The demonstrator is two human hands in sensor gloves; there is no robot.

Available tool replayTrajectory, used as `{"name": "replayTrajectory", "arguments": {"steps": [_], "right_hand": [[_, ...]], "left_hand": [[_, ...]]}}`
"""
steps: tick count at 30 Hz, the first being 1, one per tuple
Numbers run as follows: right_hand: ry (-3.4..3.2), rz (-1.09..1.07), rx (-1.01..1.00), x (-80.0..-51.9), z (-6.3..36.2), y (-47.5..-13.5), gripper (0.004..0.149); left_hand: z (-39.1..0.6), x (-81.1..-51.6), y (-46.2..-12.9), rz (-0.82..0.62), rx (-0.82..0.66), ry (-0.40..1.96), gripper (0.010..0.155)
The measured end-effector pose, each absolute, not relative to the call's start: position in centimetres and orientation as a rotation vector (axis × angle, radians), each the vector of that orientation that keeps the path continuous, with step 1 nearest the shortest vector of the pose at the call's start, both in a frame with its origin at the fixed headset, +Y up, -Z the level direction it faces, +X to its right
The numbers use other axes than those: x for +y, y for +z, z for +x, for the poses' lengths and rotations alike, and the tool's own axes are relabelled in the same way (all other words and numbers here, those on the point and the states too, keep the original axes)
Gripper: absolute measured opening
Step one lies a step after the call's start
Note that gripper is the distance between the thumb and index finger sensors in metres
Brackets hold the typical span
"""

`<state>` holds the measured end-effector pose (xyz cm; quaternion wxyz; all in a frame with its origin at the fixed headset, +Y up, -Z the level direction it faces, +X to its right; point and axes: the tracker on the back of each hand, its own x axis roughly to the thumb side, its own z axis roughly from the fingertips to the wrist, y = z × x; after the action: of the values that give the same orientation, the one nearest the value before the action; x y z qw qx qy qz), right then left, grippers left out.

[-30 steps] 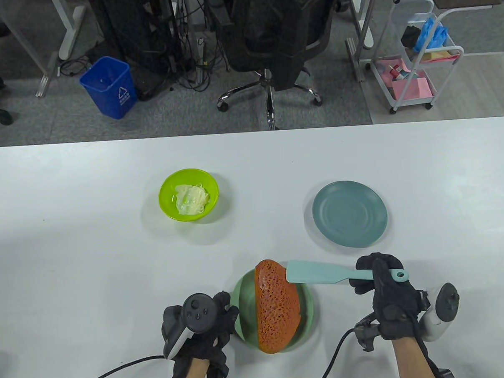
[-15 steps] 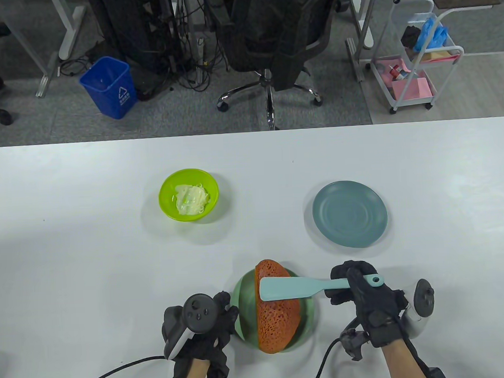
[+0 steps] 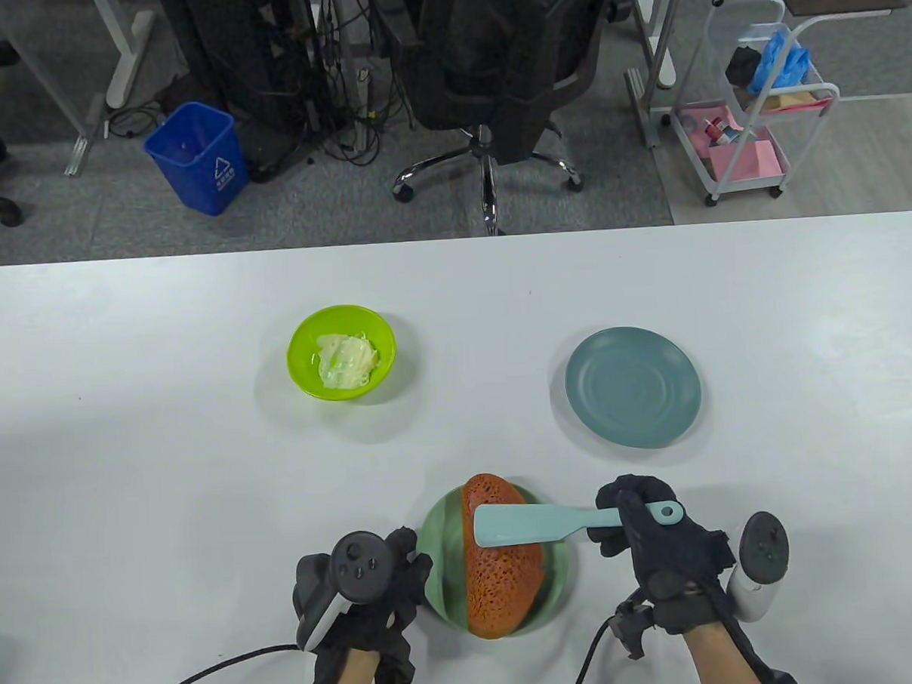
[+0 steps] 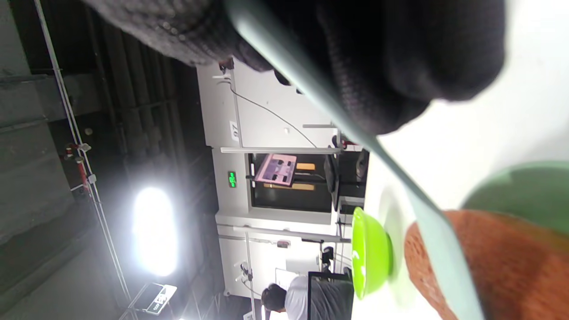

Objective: Dip dessert spatula into salad dressing and spread onto bread slice

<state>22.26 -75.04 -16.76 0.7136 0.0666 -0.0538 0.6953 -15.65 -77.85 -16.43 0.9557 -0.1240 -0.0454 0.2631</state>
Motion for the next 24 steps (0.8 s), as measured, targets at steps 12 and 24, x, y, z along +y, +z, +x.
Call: {"name": "replayTrajectory", "arguments": {"steps": [12, 24], "right_hand": [[1.529, 0.117, -0.225, -73.7, 24.6, -16.1, 0.034], [1.489, 0.091, -0.268, -73.9, 25.9, -16.0, 0.034]], "left_hand": [[-15.6, -77.8, -16.4, -0.252, -0.090, 0.537, 0.054], [-15.6, -77.9, -16.4, -0.251, -0.092, 0.535, 0.054]]}}
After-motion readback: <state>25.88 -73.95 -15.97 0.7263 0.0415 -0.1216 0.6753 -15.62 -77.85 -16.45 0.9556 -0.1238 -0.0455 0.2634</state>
